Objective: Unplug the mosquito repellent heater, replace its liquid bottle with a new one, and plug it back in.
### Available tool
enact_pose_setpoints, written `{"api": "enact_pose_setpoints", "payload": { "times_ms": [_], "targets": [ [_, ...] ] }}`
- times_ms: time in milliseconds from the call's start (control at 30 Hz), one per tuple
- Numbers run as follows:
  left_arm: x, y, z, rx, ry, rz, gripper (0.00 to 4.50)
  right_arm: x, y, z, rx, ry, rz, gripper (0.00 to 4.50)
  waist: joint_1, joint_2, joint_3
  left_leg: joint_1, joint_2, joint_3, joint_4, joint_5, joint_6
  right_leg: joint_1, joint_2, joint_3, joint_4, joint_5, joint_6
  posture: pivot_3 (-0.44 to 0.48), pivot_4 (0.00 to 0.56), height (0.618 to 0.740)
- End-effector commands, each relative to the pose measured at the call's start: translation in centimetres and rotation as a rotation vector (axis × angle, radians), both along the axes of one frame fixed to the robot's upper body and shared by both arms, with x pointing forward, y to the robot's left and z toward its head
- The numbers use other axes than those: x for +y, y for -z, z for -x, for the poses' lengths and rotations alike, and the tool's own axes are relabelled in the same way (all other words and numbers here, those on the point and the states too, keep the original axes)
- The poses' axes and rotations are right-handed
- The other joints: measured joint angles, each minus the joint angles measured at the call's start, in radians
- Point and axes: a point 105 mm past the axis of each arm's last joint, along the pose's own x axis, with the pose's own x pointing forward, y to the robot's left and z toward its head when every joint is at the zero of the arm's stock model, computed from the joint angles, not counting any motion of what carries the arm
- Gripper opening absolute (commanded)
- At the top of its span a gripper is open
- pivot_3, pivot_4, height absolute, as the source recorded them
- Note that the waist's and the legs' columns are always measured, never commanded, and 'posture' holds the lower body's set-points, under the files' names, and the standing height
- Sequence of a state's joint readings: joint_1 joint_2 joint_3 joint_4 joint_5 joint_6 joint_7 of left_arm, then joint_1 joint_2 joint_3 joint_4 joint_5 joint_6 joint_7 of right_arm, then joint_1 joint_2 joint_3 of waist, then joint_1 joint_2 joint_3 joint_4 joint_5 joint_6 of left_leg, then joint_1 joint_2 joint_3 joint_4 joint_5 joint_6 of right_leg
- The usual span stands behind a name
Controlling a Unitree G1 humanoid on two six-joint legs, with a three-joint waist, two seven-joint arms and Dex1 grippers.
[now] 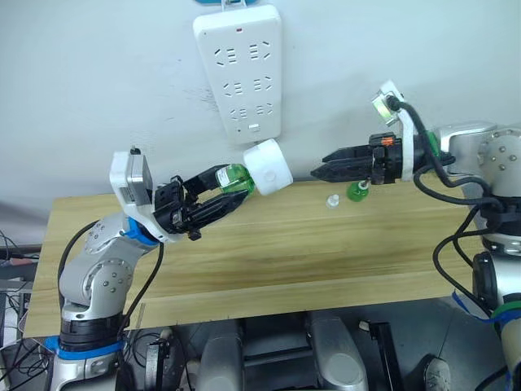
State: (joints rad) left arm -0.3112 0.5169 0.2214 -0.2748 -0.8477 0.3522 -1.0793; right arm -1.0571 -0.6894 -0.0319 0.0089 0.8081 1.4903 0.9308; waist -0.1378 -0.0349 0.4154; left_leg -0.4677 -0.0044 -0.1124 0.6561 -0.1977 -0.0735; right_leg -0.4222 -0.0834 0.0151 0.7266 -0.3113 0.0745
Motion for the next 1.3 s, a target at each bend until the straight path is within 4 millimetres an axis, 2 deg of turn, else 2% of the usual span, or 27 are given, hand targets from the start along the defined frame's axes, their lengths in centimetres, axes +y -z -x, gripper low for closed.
{"api": "enact_pose_setpoints", "payload": {
  "times_ms": [33,300,500,767,1300],
  "targets": [
    [-0.1,-0.2,0.4,-0.094,-0.008,-0.04,2.25,-0.2,-1.5,1.2,0.044,-0.036,-0.061,4.46,-0.001,0.0,0.0,0.0,0.0,0.0,0.0,0.0,0.0,0.0,0.0,0.0,0.0,0.0,0.0,-0.193,0.311,0.73],
    [-0.2,-0.1,0.3,-0.234,-0.021,-0.122,2.25,-0.2,-1.5,0.9,0.151,-0.041,-0.137,4.46,0.0,0.0,0.0,0.0,0.0,0.0,0.0,-0.001,0.001,0.0,0.0,0.0,0.0,0.0,0.0,-0.177,0.31,0.73],
    [-0.4,-0.5,0.1,-0.371,-0.05,-0.144,2.25,-0.2,-0.8,1.9,0.32,-0.105,-0.128,4.46,0.0,0.0,0.0,-0.001,0.0,0.0,0.0,-0.001,0.002,0.0,0.0,0.0,0.0,0.0,0.0,-0.174,0.31,0.73],
    [-0.7,-1.1,0.1,-0.49,-0.066,-0.174,2.25,0.2,-1.6,2.4,0.515,-0.154,-0.169,4.46,-0.001,0.0,0.0,-0.001,0.0,0.0,0.001,-0.002,0.003,0.0,0.0,0.0,0.0,0.0,0.0,-0.157,0.325,0.73],
    [-2.0,-1.1,-0.2,-0.566,-0.029,-0.224,2.25,3.1,-2.6,2.6,0.569,-0.25,-0.203,4.46,0.003,0.0,0.0,-0.002,0.0,0.0,0.002,-0.002,0.004,0.0,0.0,0.0,0.0,0.0,0.0,-0.136,0.323,0.73]
  ]
}}
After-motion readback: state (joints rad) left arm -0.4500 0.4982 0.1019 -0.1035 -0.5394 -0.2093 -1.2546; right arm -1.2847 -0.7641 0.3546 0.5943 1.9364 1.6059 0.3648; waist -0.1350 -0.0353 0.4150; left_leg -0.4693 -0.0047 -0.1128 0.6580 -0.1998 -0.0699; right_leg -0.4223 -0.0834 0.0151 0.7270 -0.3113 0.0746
